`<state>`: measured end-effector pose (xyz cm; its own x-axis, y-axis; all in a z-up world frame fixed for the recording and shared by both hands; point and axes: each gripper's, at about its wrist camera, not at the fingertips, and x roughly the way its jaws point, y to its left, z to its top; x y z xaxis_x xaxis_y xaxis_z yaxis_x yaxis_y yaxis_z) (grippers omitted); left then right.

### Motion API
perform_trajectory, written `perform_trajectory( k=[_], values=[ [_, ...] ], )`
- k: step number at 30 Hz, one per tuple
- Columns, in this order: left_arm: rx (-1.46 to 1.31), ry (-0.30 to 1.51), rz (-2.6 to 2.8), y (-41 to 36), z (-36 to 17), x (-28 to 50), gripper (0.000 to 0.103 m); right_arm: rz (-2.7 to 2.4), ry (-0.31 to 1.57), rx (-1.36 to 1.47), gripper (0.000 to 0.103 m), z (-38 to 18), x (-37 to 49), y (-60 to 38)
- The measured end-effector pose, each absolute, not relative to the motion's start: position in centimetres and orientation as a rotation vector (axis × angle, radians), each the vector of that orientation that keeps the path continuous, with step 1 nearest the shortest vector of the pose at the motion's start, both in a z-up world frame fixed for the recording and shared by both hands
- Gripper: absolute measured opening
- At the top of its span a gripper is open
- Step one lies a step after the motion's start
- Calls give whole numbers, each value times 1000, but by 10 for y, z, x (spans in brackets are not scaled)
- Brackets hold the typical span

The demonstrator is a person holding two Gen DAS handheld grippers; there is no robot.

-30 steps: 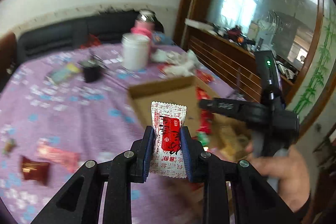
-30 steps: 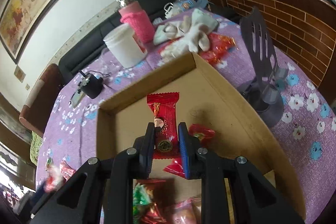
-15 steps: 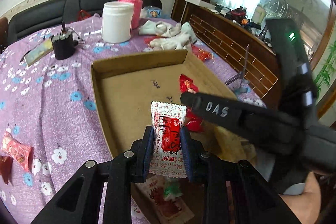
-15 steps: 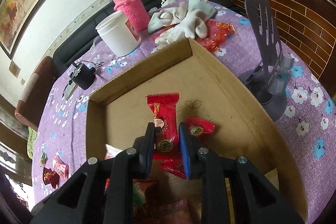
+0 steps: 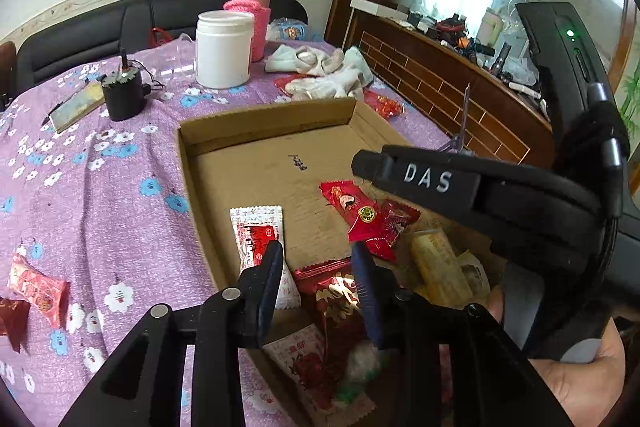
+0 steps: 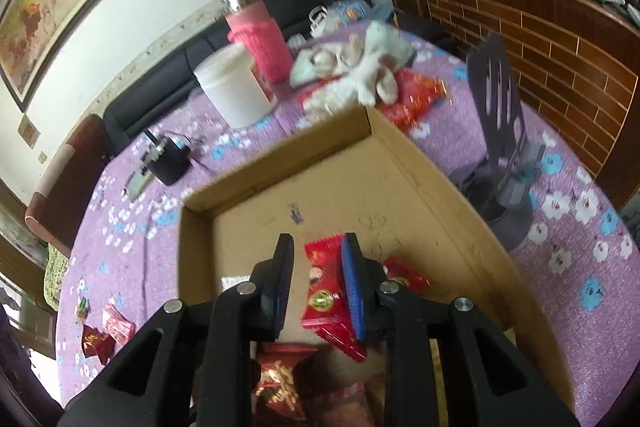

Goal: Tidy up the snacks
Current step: 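Grasp another green-twist candy with the left gripper while the right approaches the red foil packet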

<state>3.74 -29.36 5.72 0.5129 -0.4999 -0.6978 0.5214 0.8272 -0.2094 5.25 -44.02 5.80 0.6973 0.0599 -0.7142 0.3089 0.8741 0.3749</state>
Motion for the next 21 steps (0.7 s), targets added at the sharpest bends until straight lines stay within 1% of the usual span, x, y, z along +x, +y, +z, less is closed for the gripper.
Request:
perform_trajectory(
  k=[6,11,16,21],
  values=[
    [23,779,-602,-267,74,27,37,-98,724,482,23,74,47,-425],
    [-12,756,-573,-231,86,25,37,9,689,457,24,85,47,-397],
    [-41,739,-507,-182,94,27,37,102,693,411,29,88,48,-359],
    [-49,736,-421,-122,97,34,37,158,710,349,31,86,49,-325]
  ],
)
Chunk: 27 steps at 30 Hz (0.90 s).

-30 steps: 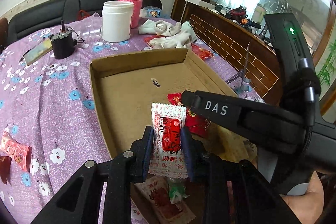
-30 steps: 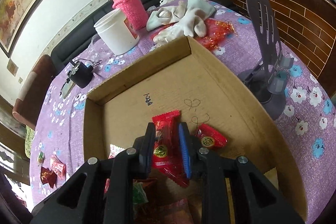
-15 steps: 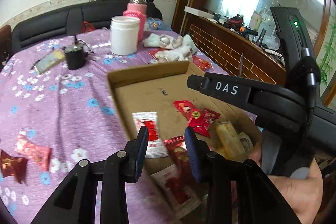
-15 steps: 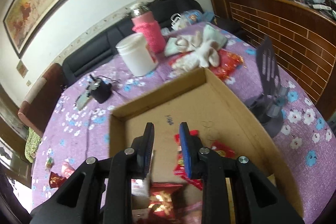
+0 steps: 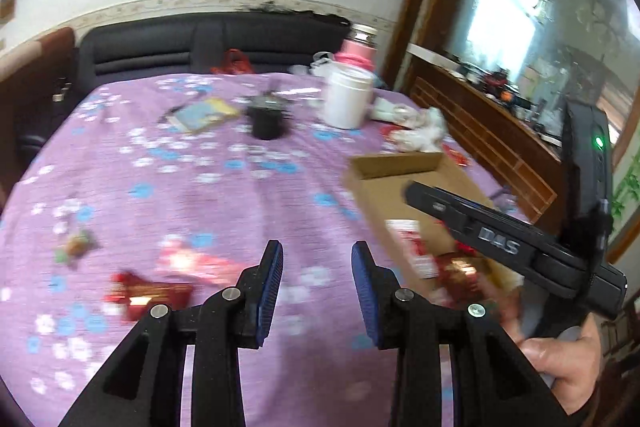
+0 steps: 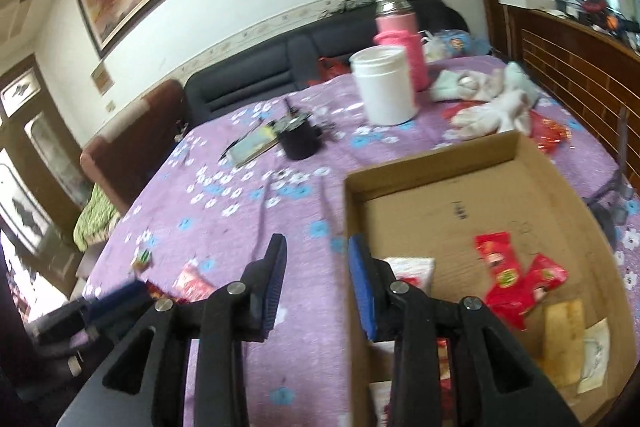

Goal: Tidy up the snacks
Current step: 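Grasp another green-twist candy with the left gripper while the right approaches the red foil packet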

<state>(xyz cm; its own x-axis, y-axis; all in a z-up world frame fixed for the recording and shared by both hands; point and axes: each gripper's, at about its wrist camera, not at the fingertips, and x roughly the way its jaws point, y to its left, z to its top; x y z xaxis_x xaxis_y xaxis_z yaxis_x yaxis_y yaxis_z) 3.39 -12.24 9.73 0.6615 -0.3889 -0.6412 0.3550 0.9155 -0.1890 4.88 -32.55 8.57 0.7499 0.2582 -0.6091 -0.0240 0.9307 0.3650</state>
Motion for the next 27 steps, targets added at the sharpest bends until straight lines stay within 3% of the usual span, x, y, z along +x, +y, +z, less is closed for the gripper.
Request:
perform_trajectory(
  k=[6,9,12,24,27],
  values=[
    [-74,755,-271,-42,92,53,37,250,739,259,31,81,47,-283],
    [-95,791,-222,-10,86,70,44,272,740,226,31,80,45,-272],
    [-83,833,-136,17,72,94,45,280,743,213,31,78,44,-268],
    [-15,919,-44,37,19,148,45,306,767,236,31,73,48,-266],
    [-21,887,-28,37,20,145,37,315,772,233,31,72,49,-264]
  ],
)
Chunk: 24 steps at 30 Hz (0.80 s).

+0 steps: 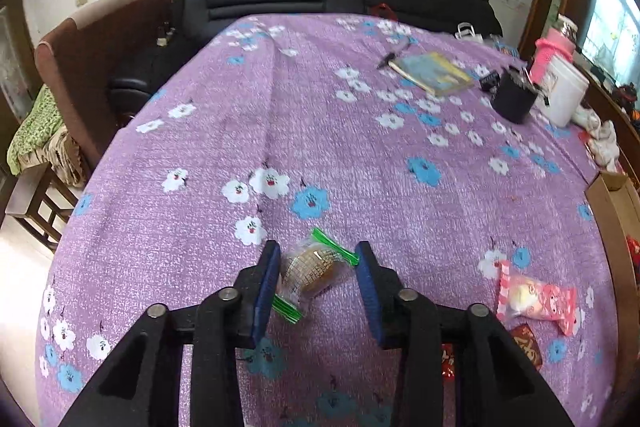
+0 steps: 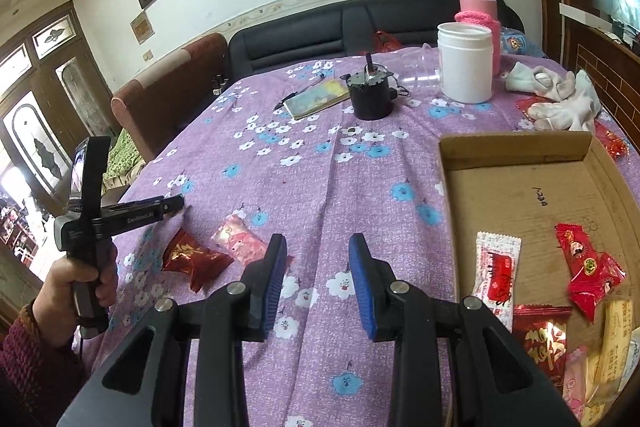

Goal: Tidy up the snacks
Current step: 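Grasp another green-twist candy with the left gripper while the right approaches the red foil packet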

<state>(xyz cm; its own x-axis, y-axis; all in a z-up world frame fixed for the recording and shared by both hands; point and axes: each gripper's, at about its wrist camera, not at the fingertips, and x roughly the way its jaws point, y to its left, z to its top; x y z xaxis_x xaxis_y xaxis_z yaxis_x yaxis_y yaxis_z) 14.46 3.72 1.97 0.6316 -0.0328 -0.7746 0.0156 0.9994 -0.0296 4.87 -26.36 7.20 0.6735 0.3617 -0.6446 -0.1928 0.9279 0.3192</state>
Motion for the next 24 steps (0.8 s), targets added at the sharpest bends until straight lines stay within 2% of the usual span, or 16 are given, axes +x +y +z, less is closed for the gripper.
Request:
perform_trajectory(
  k=[3,8,12,17,24],
  values=[
    [-25,882,4,36,23,135,32,342,781,238,31,70,49,-260],
    [-88,882,18,40,34,101,31,421,808,230,31,66,49,-247],
    [-84,811,22,40,41,74,31,527,818,181,31,64,44,-223],
    [-55,779,11,41,36,72,31,672,807,98,41,61,31,-194],
    [9,784,5,41,24,82,32,702,843,-14,42,65,34,-158]
  ],
)
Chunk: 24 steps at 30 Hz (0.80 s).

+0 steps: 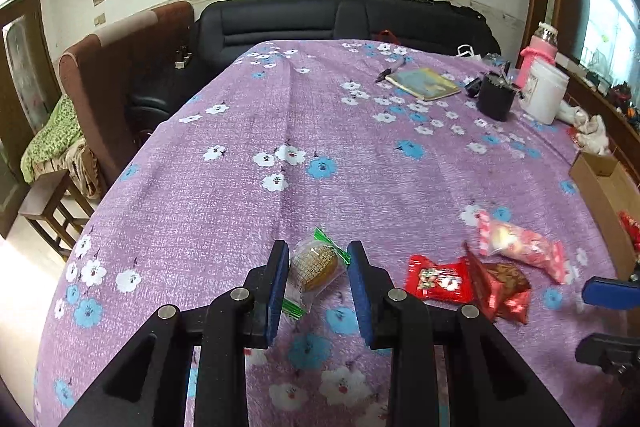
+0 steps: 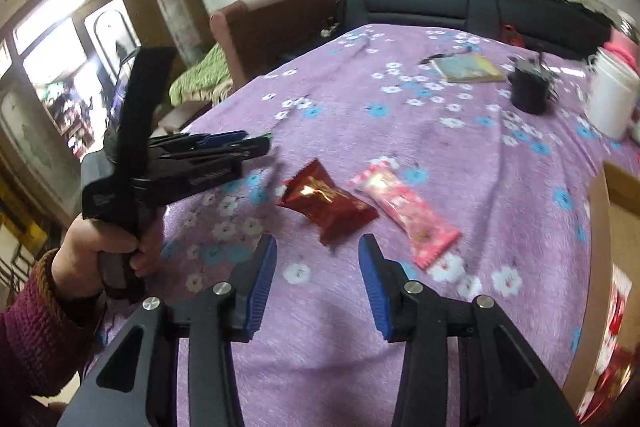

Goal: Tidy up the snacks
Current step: 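Grasp another green-twist candy with the left gripper while the right approaches the red foil packet, then grasp the red foil packet with the right gripper and lift it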

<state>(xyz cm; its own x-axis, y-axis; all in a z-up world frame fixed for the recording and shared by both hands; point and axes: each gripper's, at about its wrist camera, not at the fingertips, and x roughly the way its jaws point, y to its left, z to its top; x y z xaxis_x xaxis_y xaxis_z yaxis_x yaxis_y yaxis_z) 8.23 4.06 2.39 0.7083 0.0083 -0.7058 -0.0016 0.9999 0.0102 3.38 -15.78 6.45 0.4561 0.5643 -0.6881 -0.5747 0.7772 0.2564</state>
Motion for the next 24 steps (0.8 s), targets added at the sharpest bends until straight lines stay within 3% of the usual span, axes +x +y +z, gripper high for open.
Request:
perform_trajectory(
  k=[9,11,16,24],
  values=[
    [1,767,-3,40,26,80,32,671,876,-237,43,48,73,-112],
    [11,751,-1,39,28,78,32,655,907,-216,30,38,79,-108],
    [60,701,25,34,34,73,32,603,892,-148,22,39,72,-110],
    [46,672,48,42,39,71,32,617,861,1,21,61,45,-119]
  ],
)
